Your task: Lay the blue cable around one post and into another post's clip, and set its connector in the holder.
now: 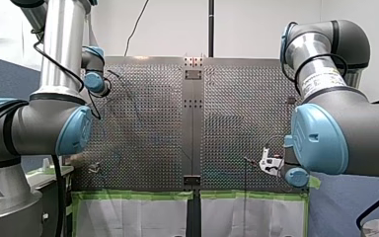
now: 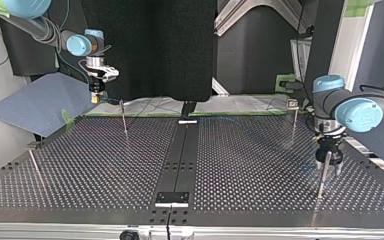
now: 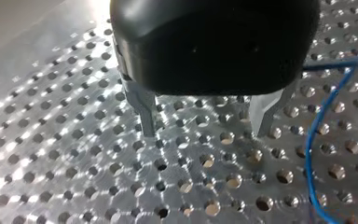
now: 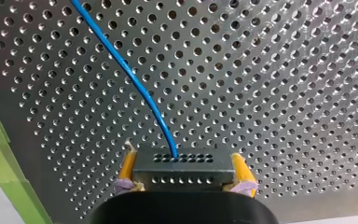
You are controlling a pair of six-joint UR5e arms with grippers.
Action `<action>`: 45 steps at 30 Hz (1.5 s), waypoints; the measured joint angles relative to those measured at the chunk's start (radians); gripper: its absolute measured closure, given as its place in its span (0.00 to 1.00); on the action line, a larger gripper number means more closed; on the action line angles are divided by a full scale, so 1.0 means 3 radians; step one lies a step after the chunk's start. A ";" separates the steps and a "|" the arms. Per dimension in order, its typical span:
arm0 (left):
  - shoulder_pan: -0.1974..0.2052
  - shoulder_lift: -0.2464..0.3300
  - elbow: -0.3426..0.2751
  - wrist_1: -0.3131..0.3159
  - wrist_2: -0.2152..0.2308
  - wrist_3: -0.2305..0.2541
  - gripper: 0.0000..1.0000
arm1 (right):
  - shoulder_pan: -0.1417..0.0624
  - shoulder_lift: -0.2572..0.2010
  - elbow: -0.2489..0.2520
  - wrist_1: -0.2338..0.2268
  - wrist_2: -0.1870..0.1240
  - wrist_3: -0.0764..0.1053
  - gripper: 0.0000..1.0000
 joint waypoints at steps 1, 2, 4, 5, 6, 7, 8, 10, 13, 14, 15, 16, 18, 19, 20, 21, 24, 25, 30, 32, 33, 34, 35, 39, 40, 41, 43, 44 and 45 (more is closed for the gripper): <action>0.0000 0.0000 0.0000 0.0000 -0.0014 -0.0043 0.00 | 0.0000 0.0000 0.0000 0.0001 0.0002 0.0004 0.75; 0.0000 0.0000 0.0000 0.0001 -0.0021 -0.0074 0.00 | 0.0000 0.0000 0.0000 0.0003 0.0003 0.0008 0.75; -0.0001 0.0000 0.0000 0.0003 -0.0024 -0.0149 0.00 | 0.0001 0.0000 0.0000 0.0015 0.0007 0.0014 0.75; -0.0003 0.0000 0.0000 0.0004 -0.0023 -0.0181 0.00 | 0.0001 0.0001 0.0000 0.0023 0.0010 0.0017 0.75; -0.0005 0.0000 0.0000 0.0004 -0.0022 -0.0214 0.00 | 0.0001 0.0001 0.0000 0.0031 0.0012 0.0021 0.75; -0.0008 0.0000 0.0000 0.0004 -0.0017 -0.0257 0.00 | 0.0003 0.0001 0.0000 0.0042 0.0014 0.0030 0.75; -0.0011 0.0000 0.0000 0.0004 -0.0011 -0.0287 0.00 | 0.0004 0.0001 0.0000 0.0048 0.0016 0.0036 0.75; -0.0025 0.0001 0.0000 -0.0001 -0.0001 -0.0357 0.00 | 0.0009 0.0001 0.0000 0.0058 0.0017 0.0048 0.75; -0.0044 0.0001 0.0000 -0.0014 -0.0003 -0.0452 0.00 | 0.0018 0.0001 0.0000 0.0064 0.0018 0.0056 0.75; -0.0048 0.0001 0.0000 -0.0017 -0.0005 -0.0477 0.00 | 0.0020 0.0001 0.0000 0.0066 0.0018 0.0057 0.75; -0.0051 0.0001 -0.0001 -0.0019 -0.0006 -0.0502 0.00 | 0.0022 0.0001 0.0000 0.0068 0.0018 0.0057 0.75; -0.0054 0.0001 -0.0001 -0.0020 -0.0008 -0.0529 0.00 | 0.0023 0.0001 0.0000 0.0071 0.0018 0.0058 0.75; -0.0057 0.0001 -0.0003 -0.0021 -0.0009 -0.0557 0.00 | 0.0024 0.0001 0.0000 0.0073 0.0018 0.0059 0.75; -0.0059 0.0001 -0.0007 -0.0021 -0.0009 -0.0568 0.00 | 0.0025 0.0001 0.0000 0.0075 0.0018 0.0061 0.75; -0.0060 0.0002 -0.0015 -0.0018 -0.0009 -0.0577 0.00 | 0.0025 0.0001 0.0000 0.0077 0.0018 0.0061 0.75; -0.0060 0.0003 -0.0027 -0.0012 -0.0010 -0.0586 0.00 | 0.0026 0.0001 0.0000 0.0078 0.0018 0.0062 0.75; -0.0061 0.0003 -0.0083 0.0037 -0.0010 -0.0611 0.00 | 0.0027 0.0001 0.0000 0.0080 0.0021 0.0063 0.75; -0.0064 0.0004 -0.0104 0.0063 -0.0010 -0.0617 0.00 | 0.0027 0.0001 0.0000 0.0080 0.0021 0.0063 0.75; -0.0070 0.0018 -0.0138 0.0124 -0.0011 -0.0619 0.00 | 0.0027 0.0001 0.0000 0.0078 0.0022 0.0064 0.75; -0.0072 0.0049 -0.0141 0.0130 -0.0023 -0.0598 0.00 | 0.0028 0.0001 0.0000 0.0079 0.0023 0.0064 0.75; -0.0073 0.0068 -0.0142 0.0130 -0.0037 -0.0581 0.00 | 0.0029 0.0001 0.0000 0.0079 0.0023 0.0064 0.75; -0.0075 0.0098 -0.0142 0.0129 -0.0061 -0.0553 0.00 | 0.0030 0.0001 0.0000 0.0080 0.0023 0.0064 0.75; -0.0075 0.0124 -0.0142 0.0129 -0.0084 -0.0529 0.00 | 0.0030 0.0001 0.0000 0.0080 0.0023 0.0064 0.75; -0.0079 0.0218 -0.0141 0.0130 -0.0191 -0.0418 0.00 | 0.0031 0.0001 0.0000 0.0081 0.0022 0.0064 0.75; -0.0081 0.0232 -0.0142 0.0132 -0.0228 -0.0382 0.00 | 0.0031 0.0001 0.0000 0.0082 0.0022 0.0064 0.75; -0.0082 0.0239 -0.0142 0.0133 -0.0249 -0.0358 0.00 | 0.0031 0.0001 0.0000 0.0083 0.0022 0.0064 0.75; -0.0085 0.0246 -0.0142 0.0136 -0.0269 -0.0328 0.00 | 0.0032 0.0001 0.0000 0.0087 0.0022 0.0064 0.75; -0.0085 0.0248 -0.0142 0.0137 -0.0267 -0.0324 0.00 | 0.0032 0.0001 0.0000 0.0090 0.0023 0.0064 0.75; -0.0086 0.0249 -0.0143 0.0137 -0.0260 -0.0328 0.00 | 0.0032 0.0000 -0.0001 0.0091 0.0023 0.0064 0.75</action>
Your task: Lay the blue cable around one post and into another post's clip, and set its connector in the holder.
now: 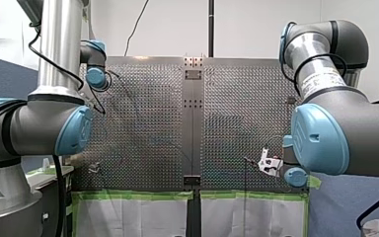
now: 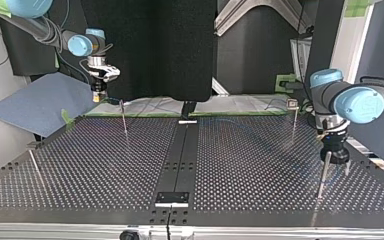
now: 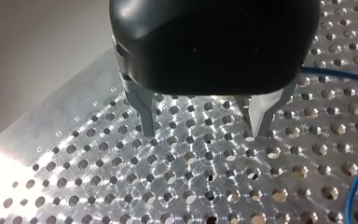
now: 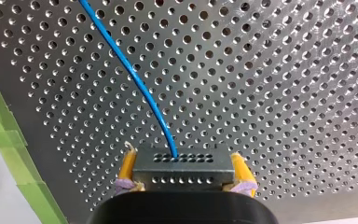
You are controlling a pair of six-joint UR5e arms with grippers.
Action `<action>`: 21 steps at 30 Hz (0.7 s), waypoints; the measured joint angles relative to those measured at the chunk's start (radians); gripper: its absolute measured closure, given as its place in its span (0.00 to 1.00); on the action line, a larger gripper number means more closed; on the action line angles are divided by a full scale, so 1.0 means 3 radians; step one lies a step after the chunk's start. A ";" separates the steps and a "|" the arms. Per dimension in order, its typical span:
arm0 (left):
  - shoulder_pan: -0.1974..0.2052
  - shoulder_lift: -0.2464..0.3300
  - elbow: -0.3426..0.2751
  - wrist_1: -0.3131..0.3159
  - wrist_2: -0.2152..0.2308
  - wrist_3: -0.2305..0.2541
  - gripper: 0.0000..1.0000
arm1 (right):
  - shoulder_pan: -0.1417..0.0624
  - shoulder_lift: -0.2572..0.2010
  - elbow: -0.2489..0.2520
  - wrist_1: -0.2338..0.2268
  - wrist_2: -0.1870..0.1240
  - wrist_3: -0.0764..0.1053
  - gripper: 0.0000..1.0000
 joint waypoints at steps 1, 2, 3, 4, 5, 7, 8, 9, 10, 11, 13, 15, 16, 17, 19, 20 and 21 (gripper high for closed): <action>0.0000 0.0001 0.0000 0.0000 0.0012 -0.0012 0.00 | 0.0000 0.0000 0.0000 0.0002 0.0000 0.0000 0.75; 0.0000 0.0001 0.0000 -0.0001 0.0017 -0.0027 0.00 | 0.0000 0.0000 0.0000 0.0003 0.0000 0.0000 0.75; -0.0001 0.0002 0.0000 -0.0003 0.0016 -0.0045 0.00 | 0.0000 0.0000 0.0000 0.0002 0.0000 0.0000 0.75; -0.0001 0.0003 0.0000 -0.0005 0.0012 -0.0070 0.00 | 0.0000 0.0000 0.0000 0.0002 0.0000 0.0000 0.75; -0.0001 0.0003 -0.0001 -0.0006 0.0008 -0.0088 0.00 | 0.0000 -0.0001 0.0000 0.0002 0.0000 0.0000 0.75; -0.0001 0.0004 -0.0001 -0.0009 0.0001 -0.0117 0.00 | 0.0000 -0.0002 0.0000 0.0001 0.0000 0.0000 0.75; -0.0002 0.0004 -0.0001 -0.0013 -0.0001 -0.0125 0.00 | 0.0000 -0.0002 0.0000 0.0000 0.0001 0.0000 0.75; -0.0002 0.0004 -0.0001 -0.0020 -0.0003 -0.0131 0.00 | 0.0000 -0.0002 0.0000 -0.0001 0.0001 0.0000 0.75; -0.0002 0.0005 -0.0001 -0.0033 -0.0004 -0.0136 0.00 | 0.0000 -0.0001 0.0000 -0.0002 0.0000 0.0000 0.75; -0.0002 0.0004 -0.0001 -0.0042 -0.0004 -0.0139 0.00 | 0.0001 -0.0001 0.0000 -0.0003 0.0000 0.0000 0.75; -0.0001 0.0004 -0.0001 -0.0068 -0.0005 -0.0144 0.00 | 0.0001 -0.0001 -0.0001 -0.0003 0.0000 0.0000 0.75; -0.0002 0.0003 -0.0001 -0.0094 -0.0005 -0.0156 0.00 | 0.0001 -0.0001 -0.0002 -0.0002 0.0000 0.0000 0.75; -0.0003 0.0005 -0.0002 -0.0112 -0.0005 -0.0165 0.00 | 0.0001 -0.0001 -0.0003 -0.0002 0.0000 0.0000 0.75; -0.0004 0.0006 -0.0003 -0.0124 -0.0005 -0.0170 0.00 | 0.0001 -0.0001 -0.0003 -0.0003 0.0000 0.0000 0.75; -0.0006 0.0012 -0.0005 -0.0146 -0.0002 -0.0179 0.00 | 0.0000 -0.0001 -0.0004 -0.0006 0.0000 0.0002 0.75; -0.0009 0.0018 -0.0005 -0.0153 -0.0002 -0.0181 0.00 | 0.0000 -0.0001 -0.0006 -0.0008 0.0001 0.0003 0.75; -0.0011 0.0026 -0.0005 -0.0160 -0.0002 -0.0182 0.00 | 0.0000 -0.0001 -0.0009 -0.0007 0.0000 0.0003 0.75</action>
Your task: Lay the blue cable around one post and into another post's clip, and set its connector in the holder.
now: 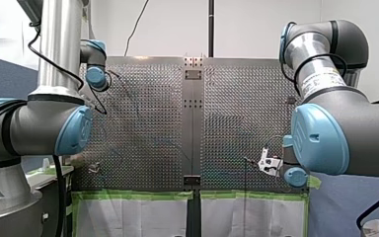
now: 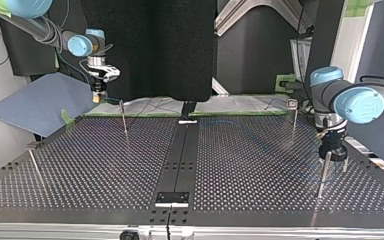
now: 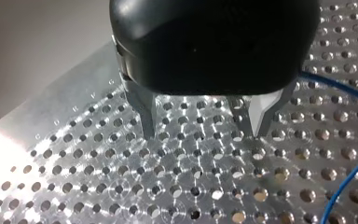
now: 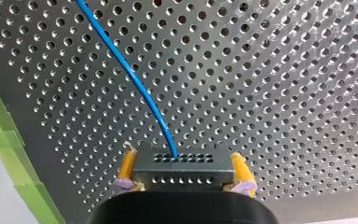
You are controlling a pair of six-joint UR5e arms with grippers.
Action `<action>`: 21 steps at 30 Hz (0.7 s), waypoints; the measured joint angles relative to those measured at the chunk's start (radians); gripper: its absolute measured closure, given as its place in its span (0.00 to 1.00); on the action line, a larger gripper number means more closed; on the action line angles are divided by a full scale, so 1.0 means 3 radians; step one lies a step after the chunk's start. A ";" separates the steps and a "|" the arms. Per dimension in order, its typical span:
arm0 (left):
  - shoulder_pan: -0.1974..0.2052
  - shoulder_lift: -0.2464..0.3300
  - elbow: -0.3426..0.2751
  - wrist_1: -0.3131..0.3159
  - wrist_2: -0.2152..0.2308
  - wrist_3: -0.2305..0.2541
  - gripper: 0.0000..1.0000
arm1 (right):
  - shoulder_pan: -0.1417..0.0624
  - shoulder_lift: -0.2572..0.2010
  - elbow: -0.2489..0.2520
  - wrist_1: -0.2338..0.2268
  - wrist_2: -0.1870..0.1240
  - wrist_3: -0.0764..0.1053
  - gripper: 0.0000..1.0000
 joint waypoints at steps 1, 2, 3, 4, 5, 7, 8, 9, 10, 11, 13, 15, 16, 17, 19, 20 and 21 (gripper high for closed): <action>-0.0002 0.0014 0.0000 -0.0013 0.0001 -0.0001 0.00 | 0.0000 0.0000 -0.0003 0.0001 0.0000 0.0000 0.75; -0.0004 0.0027 0.0000 -0.0026 0.0002 -0.0001 0.00 | 0.0000 -0.0001 -0.0006 0.0003 0.0000 -0.0001 0.75; -0.0004 0.0040 0.0000 -0.0041 0.0004 -0.0002 0.00 | 0.0000 -0.0001 -0.0008 0.0004 0.0000 -0.0001 0.75; -0.0005 0.0059 -0.0001 -0.0062 0.0011 -0.0004 0.00 | 0.0000 0.0000 -0.0009 0.0005 0.0000 -0.0002 0.75; -0.0004 0.0072 -0.0004 -0.0076 0.0021 -0.0005 0.00 | 0.0000 0.0000 -0.0010 0.0006 0.0000 -0.0002 0.75; 0.0005 0.0098 -0.0028 -0.0099 0.0061 -0.0021 0.00 | 0.0000 -0.0001 -0.0010 0.0006 0.0000 -0.0002 0.75; 0.0012 0.0106 -0.0046 -0.0102 0.0084 -0.0036 0.00 | 0.0000 0.0000 -0.0011 0.0007 0.0000 -0.0002 0.75; 0.0020 0.0112 -0.0066 -0.0100 0.0108 -0.0054 0.00 | 0.0000 0.0000 -0.0012 0.0007 0.0000 -0.0002 0.75; 0.0031 0.0116 -0.0096 -0.0088 0.0142 -0.0082 0.00 | 0.0000 -0.0001 -0.0014 0.0009 -0.0001 -0.0003 0.75; 0.0042 0.0119 -0.0120 -0.0072 0.0169 -0.0107 0.00 | 0.0000 -0.0001 -0.0014 0.0009 -0.0002 -0.0003 0.75; 0.0065 0.0122 -0.0183 -0.0021 0.0234 -0.0168 0.00 | 0.0000 -0.0001 -0.0015 0.0012 -0.0003 -0.0003 0.75; 0.0080 0.0123 -0.0242 0.0034 0.0295 -0.0228 0.00 | 0.0000 0.0000 -0.0015 0.0016 -0.0004 -0.0004 0.75; 0.0087 0.0123 -0.0285 0.0077 0.0338 -0.0271 0.00 | 0.0000 0.0000 -0.0016 0.0018 -0.0004 -0.0005 0.75; 0.0091 0.0124 -0.0317 0.0108 0.0372 -0.0304 0.00 | 0.0000 0.0000 -0.0016 0.0019 -0.0003 -0.0006 0.75; 0.0097 0.0124 -0.0374 0.0187 0.0450 -0.0382 0.00 | 0.0000 0.0000 -0.0016 0.0021 -0.0002 -0.0006 0.75; 0.0098 0.0124 -0.0394 0.0217 0.0483 -0.0415 0.00 | 0.0000 0.0001 -0.0016 0.0021 -0.0002 -0.0007 0.75; 0.0099 0.0124 -0.0410 0.0250 0.0515 -0.0447 0.00 | 0.0000 0.0001 -0.0016 0.0021 -0.0001 -0.0007 0.75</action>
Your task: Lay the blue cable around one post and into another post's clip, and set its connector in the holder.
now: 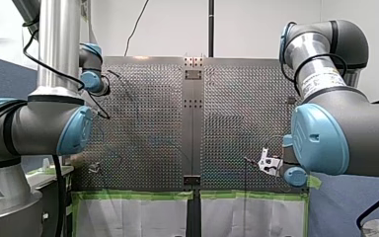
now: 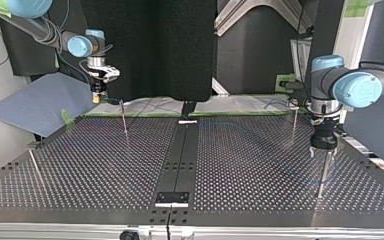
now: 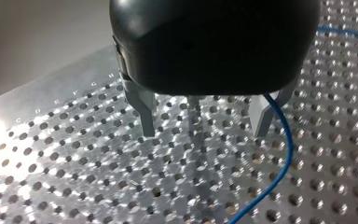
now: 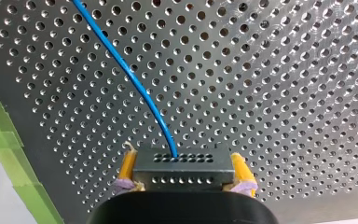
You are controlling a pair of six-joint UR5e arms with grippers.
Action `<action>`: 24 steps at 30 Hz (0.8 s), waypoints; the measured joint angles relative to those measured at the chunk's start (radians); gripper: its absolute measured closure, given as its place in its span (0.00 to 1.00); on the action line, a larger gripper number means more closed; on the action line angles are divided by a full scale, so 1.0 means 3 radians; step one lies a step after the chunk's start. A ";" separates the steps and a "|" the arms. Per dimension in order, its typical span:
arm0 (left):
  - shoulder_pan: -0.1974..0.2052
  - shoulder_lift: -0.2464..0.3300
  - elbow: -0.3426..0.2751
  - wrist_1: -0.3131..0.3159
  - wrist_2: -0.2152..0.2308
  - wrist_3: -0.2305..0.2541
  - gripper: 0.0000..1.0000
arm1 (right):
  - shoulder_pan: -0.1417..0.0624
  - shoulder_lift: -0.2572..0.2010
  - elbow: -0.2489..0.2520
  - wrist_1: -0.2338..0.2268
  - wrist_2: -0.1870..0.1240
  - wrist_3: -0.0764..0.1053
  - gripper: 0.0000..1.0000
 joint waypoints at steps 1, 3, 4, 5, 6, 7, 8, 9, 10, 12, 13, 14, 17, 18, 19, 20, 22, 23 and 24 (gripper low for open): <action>0.0001 0.0000 -0.0022 0.0043 0.0042 -0.0041 0.00 | 0.0000 0.0000 0.0000 -0.0001 0.0000 0.0000 0.75; 0.0004 0.0002 -0.0061 0.0104 0.0104 -0.0104 0.00 | 0.0000 0.0000 -0.0001 -0.0005 0.0000 0.0001 0.75; 0.0009 0.0002 -0.0090 0.0146 0.0145 -0.0145 0.00 | 0.0000 0.0000 0.0000 -0.0008 -0.0001 0.0002 0.75; 0.0014 0.0002 -0.0115 0.0176 0.0177 -0.0177 0.00 | 0.0000 0.0000 -0.0001 -0.0010 -0.0002 0.0002 0.75; 0.0020 0.0002 -0.0140 0.0207 0.0207 -0.0207 0.00 | 0.0000 0.0000 -0.0001 -0.0012 -0.0002 0.0003 0.75; 0.0029 0.0003 -0.0176 0.0250 0.0240 -0.0249 0.00 | 0.0000 0.0000 -0.0001 -0.0016 -0.0003 0.0005 0.75; 0.0034 0.0005 -0.0204 0.0279 0.0261 -0.0279 0.00 | 0.0000 0.0000 -0.0001 -0.0018 -0.0003 0.0006 0.75; 0.0040 0.0008 -0.0229 0.0309 0.0278 -0.0309 0.00 | 0.0000 0.0000 -0.0001 -0.0021 -0.0004 0.0007 0.75; 0.0048 0.0011 -0.0259 0.0349 0.0294 -0.0348 0.00 | 0.0001 0.0000 -0.0001 -0.0024 -0.0003 0.0008 0.75; 0.0059 0.0013 -0.0296 0.0403 0.0308 -0.0404 0.00 | 0.0001 0.0000 -0.0001 -0.0029 -0.0004 0.0009 0.75; 0.0065 0.0014 -0.0313 0.0442 0.0313 -0.0441 0.00 | 0.0002 0.0000 -0.0001 -0.0031 -0.0004 0.0008 0.75; 0.0071 0.0014 -0.0323 0.0472 0.0315 -0.0471 0.00 | 0.0001 0.0000 -0.0001 -0.0032 -0.0004 0.0007 0.75; 0.0094 0.0017 -0.0341 0.0576 0.0316 -0.0575 0.00 | 0.0001 -0.0001 -0.0001 -0.0034 -0.0004 0.0006 0.75; 0.0099 0.0016 -0.0344 0.0605 0.0316 -0.0606 0.00 | 0.0001 -0.0002 -0.0002 -0.0035 -0.0005 0.0007 0.75; 0.0106 0.0017 -0.0347 0.0645 0.0316 -0.0644 0.00 | 0.0001 -0.0001 -0.0001 -0.0037 -0.0006 0.0007 0.75; 0.0110 0.0018 -0.0349 0.0672 0.0317 -0.0671 0.00 | 0.0001 -0.0002 -0.0002 -0.0040 -0.0007 0.0008 0.75; 0.0113 0.0018 -0.0354 0.0733 0.0318 -0.0733 0.00 | 0.0001 -0.0001 -0.0002 -0.0045 -0.0008 0.0010 0.75; 0.0113 0.0018 -0.0355 0.0761 0.0319 -0.0760 0.00 | 0.0001 -0.0001 -0.0003 -0.0047 -0.0009 0.0011 0.75; 0.0111 0.0019 -0.0355 0.0787 0.0319 -0.0787 0.00 | 0.0001 0.0000 -0.0003 -0.0048 -0.0010 0.0011 0.75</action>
